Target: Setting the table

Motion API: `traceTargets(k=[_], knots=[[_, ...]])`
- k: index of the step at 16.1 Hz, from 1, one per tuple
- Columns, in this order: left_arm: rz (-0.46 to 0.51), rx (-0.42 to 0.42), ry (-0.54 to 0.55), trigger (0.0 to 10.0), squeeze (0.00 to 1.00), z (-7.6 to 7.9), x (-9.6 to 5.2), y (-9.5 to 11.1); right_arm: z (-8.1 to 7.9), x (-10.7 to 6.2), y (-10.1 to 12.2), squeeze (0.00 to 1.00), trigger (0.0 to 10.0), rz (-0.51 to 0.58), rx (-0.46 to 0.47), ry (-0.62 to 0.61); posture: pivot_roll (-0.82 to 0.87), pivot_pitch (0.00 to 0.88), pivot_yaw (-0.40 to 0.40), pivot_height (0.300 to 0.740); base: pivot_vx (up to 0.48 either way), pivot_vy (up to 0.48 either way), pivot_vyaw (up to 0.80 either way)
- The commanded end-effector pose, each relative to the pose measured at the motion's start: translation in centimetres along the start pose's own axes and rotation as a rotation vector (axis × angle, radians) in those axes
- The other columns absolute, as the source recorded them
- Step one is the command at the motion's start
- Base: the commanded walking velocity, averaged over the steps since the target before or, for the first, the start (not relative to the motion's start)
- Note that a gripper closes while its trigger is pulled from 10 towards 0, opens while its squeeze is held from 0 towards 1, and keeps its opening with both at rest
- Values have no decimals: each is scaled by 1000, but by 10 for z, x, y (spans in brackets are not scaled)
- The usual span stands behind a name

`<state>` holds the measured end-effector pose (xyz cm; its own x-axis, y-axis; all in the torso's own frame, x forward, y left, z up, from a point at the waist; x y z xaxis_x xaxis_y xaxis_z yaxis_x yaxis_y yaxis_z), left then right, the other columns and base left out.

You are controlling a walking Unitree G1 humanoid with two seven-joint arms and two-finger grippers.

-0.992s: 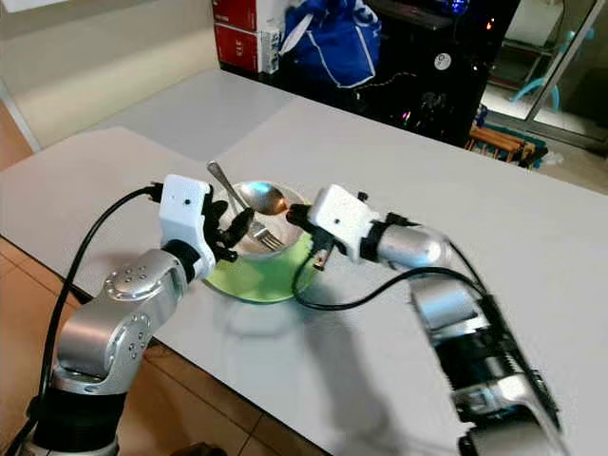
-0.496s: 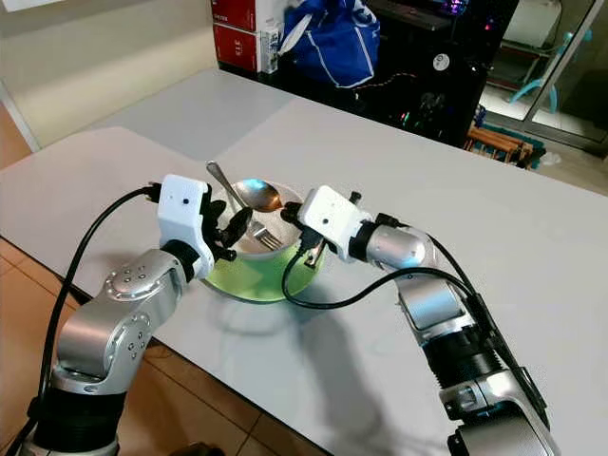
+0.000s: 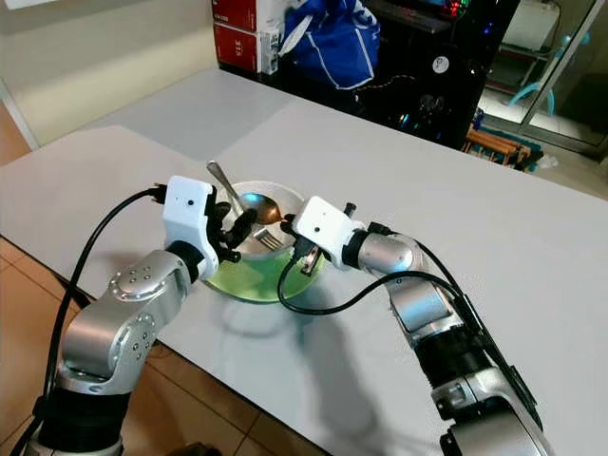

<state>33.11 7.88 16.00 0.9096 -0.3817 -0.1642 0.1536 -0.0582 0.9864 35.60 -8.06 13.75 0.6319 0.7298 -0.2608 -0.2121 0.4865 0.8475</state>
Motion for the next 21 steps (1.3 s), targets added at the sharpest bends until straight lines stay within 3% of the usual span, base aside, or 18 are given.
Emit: traceTargets(k=[1,2,3,4,11,12,13,14,18,21], knots=[[27,8,-6,10000,0,3,1,7,7,1,6,0,10000,7,-30,-18,-30,0,-59,740,0,0,0],[27,7,-6,10000,0,4,1,7,7,3,4,0,10000,-2,-34,-16,-27,0,-65,740,0,0,0],[29,7,-5,10000,0,4,1,7,6,4,2,63,10000,-10,-34,-14,-26,0,-68,740,0,0,0],[31,5,-2,10000,0,4,1,8,7,6,-2,1000,10000,-25,-34,-19,-22,0,-72,740,0,0,0],[28,0,2,10000,0,5,-1,6,6,9,-5,1000,10000,-29,-40,-34,-21,0,-79,740,0,0,0],[28,0,1,10000,0,6,-1,6,9,9,-6,129,10000,-37,-46,-45,-22,0,-81,740,0,0,0],[28,0,0,10000,0,6,-1,6,10,9,-6,129,10000,-40,-50,-52,-23,0,-81,740,0,0,0],[27,-3,1,10000,0,6,0,6,12,9,-5,0,10000,-40,-50,-59,-23,0,-82,740,0,0,0],[27,-12,-1,10000,0,7,0,6,20,8,5,0,10000,2,-18,-98,-26,0,-81,740,0,0,0],[29,-14,1,10000,0,7,1,6,38,3,24,0,10000,87,25,-174,-33,0,-77,740,0,0,0]])
Point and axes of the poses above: a point about 5 cm out from each wrist's last joint towards the gripper, its own x axis pointing out of the wrist towards the gripper, its own y axis along the axis of the wrist's last joint, z = x × y, the point moved 4 cm from there along x, pointing out of the wrist towards the gripper, and after that the axes turned 3 degrees about x, right-handed, at the moved point
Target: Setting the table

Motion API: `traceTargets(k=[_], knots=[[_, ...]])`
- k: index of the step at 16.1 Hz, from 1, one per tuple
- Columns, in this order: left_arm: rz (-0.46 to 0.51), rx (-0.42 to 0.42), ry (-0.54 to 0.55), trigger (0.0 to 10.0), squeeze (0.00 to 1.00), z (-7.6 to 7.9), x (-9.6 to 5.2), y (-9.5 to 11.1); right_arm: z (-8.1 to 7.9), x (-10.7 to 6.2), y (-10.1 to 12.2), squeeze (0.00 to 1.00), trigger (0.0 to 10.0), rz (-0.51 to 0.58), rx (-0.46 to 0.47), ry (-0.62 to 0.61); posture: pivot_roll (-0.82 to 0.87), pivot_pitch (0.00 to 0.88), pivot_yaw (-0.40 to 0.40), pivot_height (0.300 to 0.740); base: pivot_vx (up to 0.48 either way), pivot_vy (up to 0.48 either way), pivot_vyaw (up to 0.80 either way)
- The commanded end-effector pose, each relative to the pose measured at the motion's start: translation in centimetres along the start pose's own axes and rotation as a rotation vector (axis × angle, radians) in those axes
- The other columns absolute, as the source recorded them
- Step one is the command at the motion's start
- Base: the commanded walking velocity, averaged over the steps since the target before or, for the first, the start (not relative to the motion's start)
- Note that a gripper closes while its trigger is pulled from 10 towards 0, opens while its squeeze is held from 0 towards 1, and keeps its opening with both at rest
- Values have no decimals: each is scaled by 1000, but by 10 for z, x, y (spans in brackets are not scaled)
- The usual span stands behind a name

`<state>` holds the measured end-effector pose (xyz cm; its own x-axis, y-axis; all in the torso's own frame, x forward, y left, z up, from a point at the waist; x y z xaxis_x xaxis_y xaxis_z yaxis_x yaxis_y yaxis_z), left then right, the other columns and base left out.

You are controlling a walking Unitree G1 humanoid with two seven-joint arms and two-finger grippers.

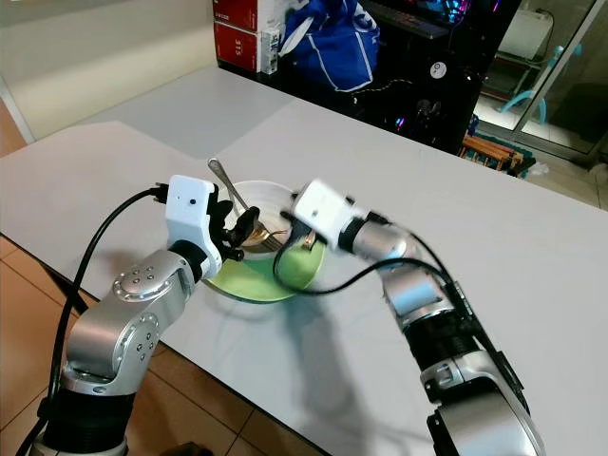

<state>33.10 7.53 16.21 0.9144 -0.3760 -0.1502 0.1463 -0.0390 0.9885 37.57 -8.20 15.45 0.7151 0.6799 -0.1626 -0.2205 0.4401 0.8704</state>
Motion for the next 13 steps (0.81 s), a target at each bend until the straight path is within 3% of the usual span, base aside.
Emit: traceTargets(k=[1,3,6,8,10,12,13], knots=[[18,0,-4,10000,0,3,1,5,24,-4,26,0,10000,99,34,-82,-36,0,-76,740,0,0,0],[21,0,-3,10000,0,3,3,4,42,-13,33,0,10000,154,87,-161,-41,0,-72,740,0,0,0],[43,15,2,10000,0,3,6,3,79,-33,26,0,10000,196,170,-397,-42,0,-64,740,0,0,0],[25,29,15,10000,0,0,9,-3,98,-47,1,0,10000,152,293,-559,-41,0,-55,740,0,0,0],[19,44,31,10000,0,-4,11,-5,113,-69,-42,0,10000,72,491,-799,-38,0,-50,740,0,0,0],[42,31,30,10000,0,-6,13,-3,110,-81,-68,0,10000,37,633,-914,-35,0,-41,740,0,0,0],[50,34,26,10000,0,-6,13,-2,107,-82,-75,0,10000,19,652,-937,-35,0,-41,740,0,0,0]])
Point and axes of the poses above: a point about 5 cm out from each wrist's last joint towards the gripper, its own x axis pointing out of the wrist towards the gripper, its own y axis along the axis of the wrist's last joint, z = x × y, the point moved 4 cm from there along x, pointing out of the wrist towards the gripper, and after that the axes turned 3 degrees about x, right-handed, at the moved point
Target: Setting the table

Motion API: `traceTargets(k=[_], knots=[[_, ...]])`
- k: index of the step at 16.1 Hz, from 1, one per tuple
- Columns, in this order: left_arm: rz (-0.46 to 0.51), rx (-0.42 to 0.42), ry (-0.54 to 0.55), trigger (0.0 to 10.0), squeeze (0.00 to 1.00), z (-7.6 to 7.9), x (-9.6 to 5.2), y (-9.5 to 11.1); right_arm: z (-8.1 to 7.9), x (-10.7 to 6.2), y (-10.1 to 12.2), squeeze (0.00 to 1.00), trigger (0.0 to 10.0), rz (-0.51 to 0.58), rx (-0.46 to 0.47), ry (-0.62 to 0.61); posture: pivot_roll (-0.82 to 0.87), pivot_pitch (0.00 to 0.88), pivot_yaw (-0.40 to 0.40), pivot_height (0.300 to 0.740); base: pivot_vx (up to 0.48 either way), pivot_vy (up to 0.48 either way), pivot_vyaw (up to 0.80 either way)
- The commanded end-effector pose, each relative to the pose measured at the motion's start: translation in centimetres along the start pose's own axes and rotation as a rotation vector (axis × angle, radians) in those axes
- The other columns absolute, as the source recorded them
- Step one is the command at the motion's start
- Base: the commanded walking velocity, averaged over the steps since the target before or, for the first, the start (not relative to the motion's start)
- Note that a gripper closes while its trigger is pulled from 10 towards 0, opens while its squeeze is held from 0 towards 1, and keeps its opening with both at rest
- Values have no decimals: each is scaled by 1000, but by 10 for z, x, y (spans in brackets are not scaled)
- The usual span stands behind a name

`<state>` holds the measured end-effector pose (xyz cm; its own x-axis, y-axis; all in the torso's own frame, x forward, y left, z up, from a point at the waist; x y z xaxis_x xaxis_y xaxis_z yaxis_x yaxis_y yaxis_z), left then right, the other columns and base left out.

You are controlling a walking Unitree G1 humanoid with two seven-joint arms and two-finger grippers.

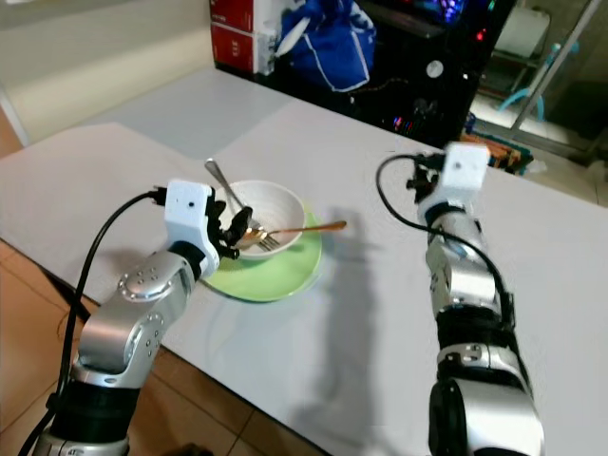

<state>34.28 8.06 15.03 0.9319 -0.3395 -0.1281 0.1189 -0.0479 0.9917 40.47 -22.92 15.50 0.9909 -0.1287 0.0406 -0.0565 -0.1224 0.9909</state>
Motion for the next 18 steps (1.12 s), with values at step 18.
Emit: traceTargets(k=[18], knots=[[-7,-47,13,10000,0,4,17,-8,-54,1,-25,0,10000,-57,-74,70,-24,0,-38,740,0,0,0]])
Point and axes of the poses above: a point about 5 cm out from each wrist's last joint towards the gripper, its own x axis pointing out of the wrist towards the gripper, its own y axis along the axis of the wrist's last joint, z = x × y, the point moved 4 cm from there along x, pointing out of the wrist towards the gripper, and after that the axes turned 3 degrees about x, right-handed, at the moved point
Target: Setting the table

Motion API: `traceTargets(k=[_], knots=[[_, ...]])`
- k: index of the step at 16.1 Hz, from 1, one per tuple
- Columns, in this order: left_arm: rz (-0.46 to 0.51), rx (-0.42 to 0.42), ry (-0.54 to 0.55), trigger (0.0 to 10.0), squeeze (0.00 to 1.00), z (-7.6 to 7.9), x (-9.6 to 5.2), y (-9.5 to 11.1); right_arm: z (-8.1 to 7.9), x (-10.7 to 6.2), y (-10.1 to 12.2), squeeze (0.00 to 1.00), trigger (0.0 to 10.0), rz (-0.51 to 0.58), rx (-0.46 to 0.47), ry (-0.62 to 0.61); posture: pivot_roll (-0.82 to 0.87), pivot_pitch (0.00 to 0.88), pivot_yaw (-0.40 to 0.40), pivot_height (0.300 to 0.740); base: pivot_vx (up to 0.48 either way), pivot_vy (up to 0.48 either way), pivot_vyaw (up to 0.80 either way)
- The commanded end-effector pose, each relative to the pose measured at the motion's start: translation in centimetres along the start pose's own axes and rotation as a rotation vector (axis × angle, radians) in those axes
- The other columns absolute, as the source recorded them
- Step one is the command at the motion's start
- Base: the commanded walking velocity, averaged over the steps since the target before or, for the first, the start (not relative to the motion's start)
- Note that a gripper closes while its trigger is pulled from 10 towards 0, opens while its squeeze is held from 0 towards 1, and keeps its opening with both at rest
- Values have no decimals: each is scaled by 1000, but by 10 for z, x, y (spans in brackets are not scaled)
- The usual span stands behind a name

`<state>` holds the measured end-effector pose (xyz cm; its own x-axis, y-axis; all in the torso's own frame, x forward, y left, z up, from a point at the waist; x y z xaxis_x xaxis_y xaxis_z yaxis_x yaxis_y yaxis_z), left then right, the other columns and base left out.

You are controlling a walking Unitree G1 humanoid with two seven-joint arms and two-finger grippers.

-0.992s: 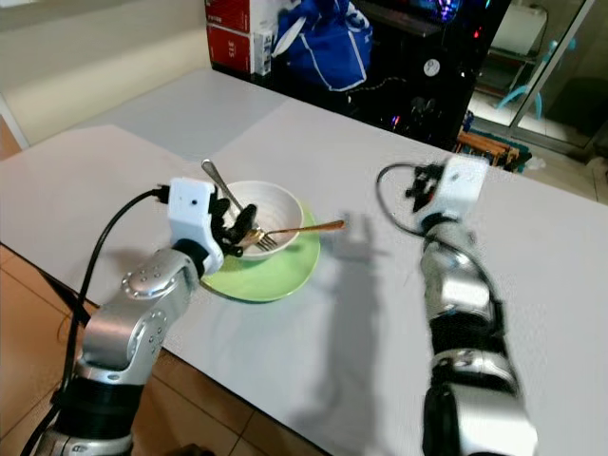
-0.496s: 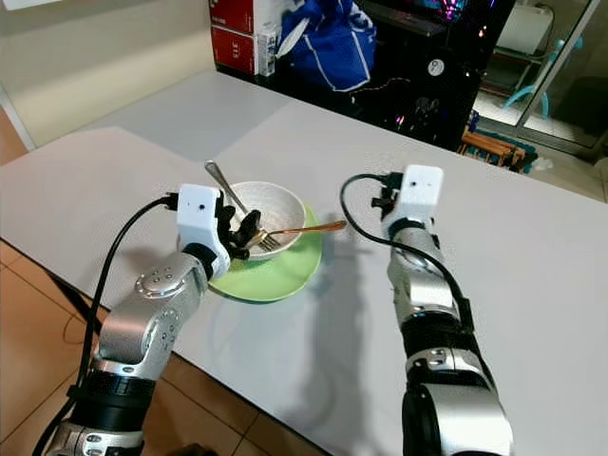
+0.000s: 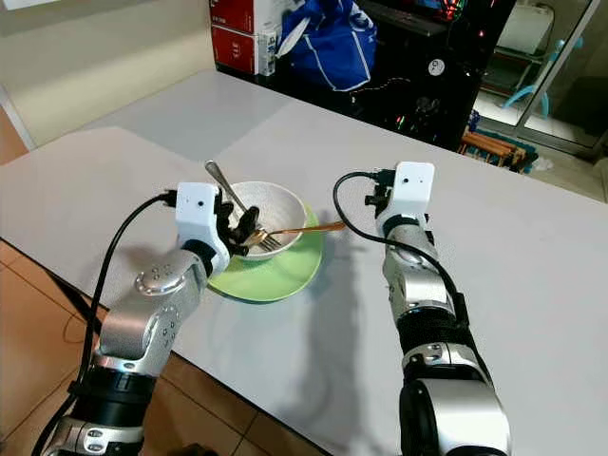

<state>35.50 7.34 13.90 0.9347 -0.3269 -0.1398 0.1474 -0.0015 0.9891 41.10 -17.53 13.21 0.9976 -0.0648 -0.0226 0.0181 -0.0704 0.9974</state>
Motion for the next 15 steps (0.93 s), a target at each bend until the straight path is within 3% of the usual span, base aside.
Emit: traceTargets(k=[1,5,7,8,15], knots=[[5,9,0,10000,0,2,2,2,-4,2,5,0,10000,13,-17,14,-21,0,-36,740,0,0,0],[3,23,-5,10000,0,1,-1,2,-11,2,1,0,10000,11,1,27,13,0,-35,740,0,0,0],[3,28,18,10000,0,-6,-3,2,-18,4,-1,0,10000,-4,4,41,33,0,-41,740,0,0,0],[1,-5,37,10000,0,-11,-3,1,-21,4,-2,0,10000,-7,2,48,36,0,-41,740,0,0,0],[4,-17,52,10000,0,-14,-4,-3,-30,3,-8,0,10000,-24,-29,90,43,0,-54,740,0,0,0]])
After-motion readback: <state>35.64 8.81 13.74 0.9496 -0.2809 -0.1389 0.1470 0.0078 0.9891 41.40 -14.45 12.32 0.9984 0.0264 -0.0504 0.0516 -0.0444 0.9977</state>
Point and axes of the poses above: a point about 5 cm out from each wrist's last joint towards the gripper, its own x axis pointing out of the wrist towards the gripper, its own y axis along the axis of the wrist's last joint, z = x × y, the point moved 4 cm from there along x, pointing out of the wrist towards the gripper, and after that the axes turned 3 degrees about x, right-handed, at the moved point
